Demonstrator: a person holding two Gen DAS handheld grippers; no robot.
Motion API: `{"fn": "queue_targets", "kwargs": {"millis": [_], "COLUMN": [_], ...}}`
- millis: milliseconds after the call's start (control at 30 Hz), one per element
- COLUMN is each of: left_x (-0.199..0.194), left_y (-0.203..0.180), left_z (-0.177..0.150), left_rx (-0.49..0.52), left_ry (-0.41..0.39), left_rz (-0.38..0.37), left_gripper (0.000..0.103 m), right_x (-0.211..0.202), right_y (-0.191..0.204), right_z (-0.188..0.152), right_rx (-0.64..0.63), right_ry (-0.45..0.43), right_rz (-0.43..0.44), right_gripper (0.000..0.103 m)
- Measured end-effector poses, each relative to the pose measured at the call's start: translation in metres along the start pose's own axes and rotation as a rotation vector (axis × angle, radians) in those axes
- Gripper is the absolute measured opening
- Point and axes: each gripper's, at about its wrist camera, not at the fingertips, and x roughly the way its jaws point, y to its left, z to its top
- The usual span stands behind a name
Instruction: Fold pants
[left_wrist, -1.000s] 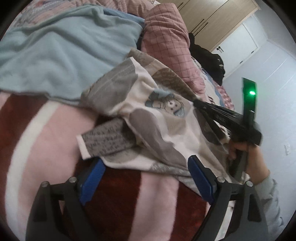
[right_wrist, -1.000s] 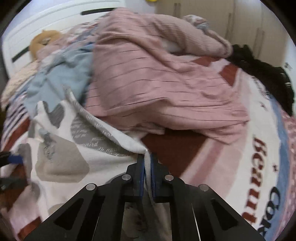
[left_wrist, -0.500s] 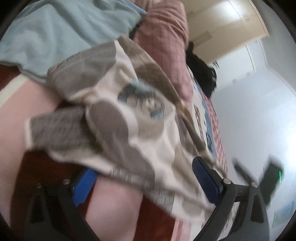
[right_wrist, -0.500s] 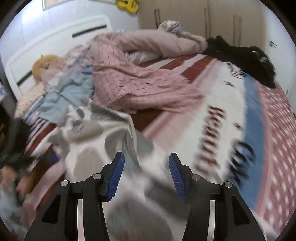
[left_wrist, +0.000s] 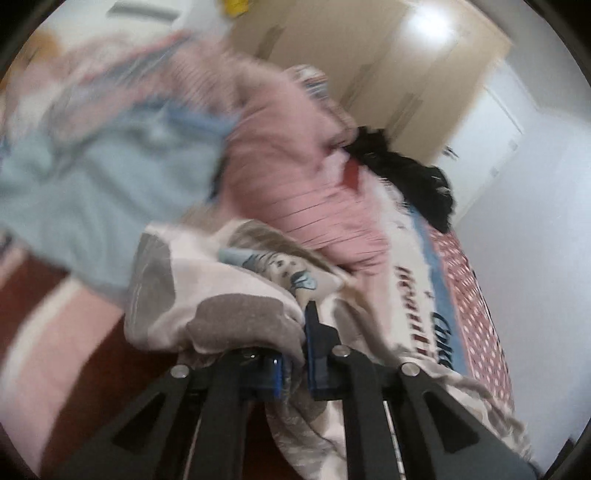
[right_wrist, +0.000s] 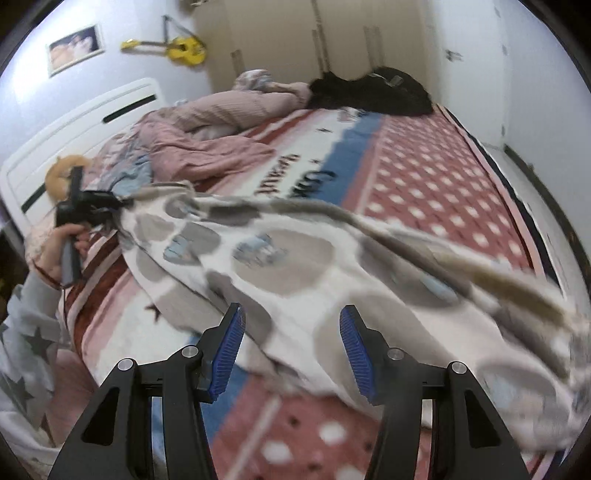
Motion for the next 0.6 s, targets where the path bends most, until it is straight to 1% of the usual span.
{"fn": "queue_targets", "kwargs": {"millis": [33,100,200,300,367,433,467,500,533,567,600], "left_x": [-0.008,-0.018,-0.027,-0.019,-0.007,0.011,0.026,0.036,0.053,0.06,0.059], "left_y": [-0.017,-0.052,-0.111,-0.179,-0.216,-0.248,-0.263,-0.273,-0.282,-0.285,-0.284], "left_z": [0.001,0.0,-0.017,-0.051,-0.075,-0.105,-0.125,-0.141,-0.163,-0.175,-0.183], "left_rx": [0.048,0.139,0.266,0.371,0.433,0.49,0.522,0.546,0.589,0.606,0.613], "left_ry": [-0.008,-0.002,0.022,0.086,0.125,0.191,0.255,0.313,0.42,0.48,0.513], "left_rz": [-0.02,-0.093,-0.183,-0.296,-0.336,-0.371,-0.384,-0.388,-0.388,-0.391,-0.4], "left_gripper": [0.006,0.006,0.006,0.006,0.006,0.007,0.007,0.013,0.028,0.036,0.045], "right_x": [-0.004,-0.01,-0.018,-0.028,-0.035,-0.039,-0.041,-0.042,-0.042,-0.042,-0.041], "right_y": [-0.006,-0.015,-0.026,-0.028,-0.031,-0.033,-0.035,-0.038,-0.04,-0.042,-0.045], "right_z": [-0.004,-0.008,-0.008,-0.009,-0.011,-0.013,-0.014,-0.016,-0.017,-0.019,-0.022], "right_rx": [0.013,0.029,0.058,0.059,0.063,0.072,0.081,0.088,0.096,0.105,0.114], "right_ry": [-0.004,-0.019,-0.047,-0.078,-0.095,-0.105,-0.111,-0.114,-0.114,-0.109,-0.1], "right_rz": [-0.002,-0.004,0.011,0.016,0.022,0.029,0.029,0.029,0.03,0.031,0.031], "right_gripper": [0.049,0.049,0.049,0.049,0.049,0.049,0.049,0.049,0.049,0.049,0.049]}}
